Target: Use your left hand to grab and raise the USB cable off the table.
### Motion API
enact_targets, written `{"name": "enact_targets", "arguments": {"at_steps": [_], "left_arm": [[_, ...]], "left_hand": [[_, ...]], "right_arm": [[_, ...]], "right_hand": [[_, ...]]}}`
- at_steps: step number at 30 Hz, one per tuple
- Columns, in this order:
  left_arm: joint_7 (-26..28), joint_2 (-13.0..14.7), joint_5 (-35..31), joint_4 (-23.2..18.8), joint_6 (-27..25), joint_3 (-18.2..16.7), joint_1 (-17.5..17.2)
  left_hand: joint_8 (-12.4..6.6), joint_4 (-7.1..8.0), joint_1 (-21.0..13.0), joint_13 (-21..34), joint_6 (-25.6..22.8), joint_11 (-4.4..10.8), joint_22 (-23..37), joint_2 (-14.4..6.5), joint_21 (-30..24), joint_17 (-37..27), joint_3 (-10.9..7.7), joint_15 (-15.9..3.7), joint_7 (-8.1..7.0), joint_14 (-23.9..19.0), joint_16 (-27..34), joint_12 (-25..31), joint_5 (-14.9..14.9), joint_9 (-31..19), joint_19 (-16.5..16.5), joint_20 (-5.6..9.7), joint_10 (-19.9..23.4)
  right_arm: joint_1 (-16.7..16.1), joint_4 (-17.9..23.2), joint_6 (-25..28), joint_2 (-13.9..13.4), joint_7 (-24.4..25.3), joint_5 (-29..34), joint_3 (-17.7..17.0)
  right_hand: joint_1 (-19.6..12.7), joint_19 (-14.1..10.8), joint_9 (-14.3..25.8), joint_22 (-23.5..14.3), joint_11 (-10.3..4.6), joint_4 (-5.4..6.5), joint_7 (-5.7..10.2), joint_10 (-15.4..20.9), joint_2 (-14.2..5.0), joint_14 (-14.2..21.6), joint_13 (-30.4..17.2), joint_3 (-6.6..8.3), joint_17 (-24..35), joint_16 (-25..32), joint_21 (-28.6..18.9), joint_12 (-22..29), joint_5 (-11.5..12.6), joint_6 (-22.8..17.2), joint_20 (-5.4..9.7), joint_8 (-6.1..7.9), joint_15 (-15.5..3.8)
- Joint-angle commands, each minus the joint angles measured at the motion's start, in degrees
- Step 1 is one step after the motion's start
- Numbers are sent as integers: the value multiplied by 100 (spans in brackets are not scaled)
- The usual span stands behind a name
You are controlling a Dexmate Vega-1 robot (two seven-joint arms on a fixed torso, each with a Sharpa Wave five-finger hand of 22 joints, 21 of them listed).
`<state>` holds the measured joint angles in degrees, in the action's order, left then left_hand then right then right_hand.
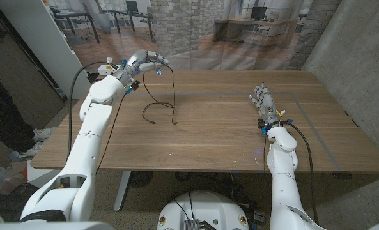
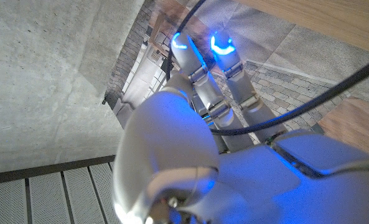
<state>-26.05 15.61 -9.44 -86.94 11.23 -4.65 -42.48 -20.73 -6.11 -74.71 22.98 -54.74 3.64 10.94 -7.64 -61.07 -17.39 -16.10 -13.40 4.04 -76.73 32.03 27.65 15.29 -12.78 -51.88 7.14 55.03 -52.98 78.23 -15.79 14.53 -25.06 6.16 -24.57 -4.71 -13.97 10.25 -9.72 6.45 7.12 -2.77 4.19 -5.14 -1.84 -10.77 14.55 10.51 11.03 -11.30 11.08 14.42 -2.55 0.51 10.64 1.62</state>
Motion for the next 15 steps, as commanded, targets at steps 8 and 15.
{"name": "enact_targets", "arguments": {"at_steps": [8,15], "left_arm": [[179,-242,201,190,296,9,269],[201,-295,238,321,440,33,411]], "left_hand": [[32,-11,-9,446,-66,7,-10,-34,-48,-51,-33,29,55,-58,61,-7,58,3,-46,322,347],[40,-10,-5,466,-76,25,-12,-32,-63,-77,-34,31,46,-50,56,-16,60,3,-41,323,356]], "right_arm": [[-70,30,-49,69,-4,-13,40],[-88,39,-63,85,7,1,61]], "right_hand": [[41,-33,28,-19,4,-1,-24,36,-13,33,-34,4,24,-8,1,43,21,-17,12,30,8],[41,-34,28,-19,5,-2,-25,35,-12,31,-34,3,24,-9,1,43,21,-16,12,30,14]]}}
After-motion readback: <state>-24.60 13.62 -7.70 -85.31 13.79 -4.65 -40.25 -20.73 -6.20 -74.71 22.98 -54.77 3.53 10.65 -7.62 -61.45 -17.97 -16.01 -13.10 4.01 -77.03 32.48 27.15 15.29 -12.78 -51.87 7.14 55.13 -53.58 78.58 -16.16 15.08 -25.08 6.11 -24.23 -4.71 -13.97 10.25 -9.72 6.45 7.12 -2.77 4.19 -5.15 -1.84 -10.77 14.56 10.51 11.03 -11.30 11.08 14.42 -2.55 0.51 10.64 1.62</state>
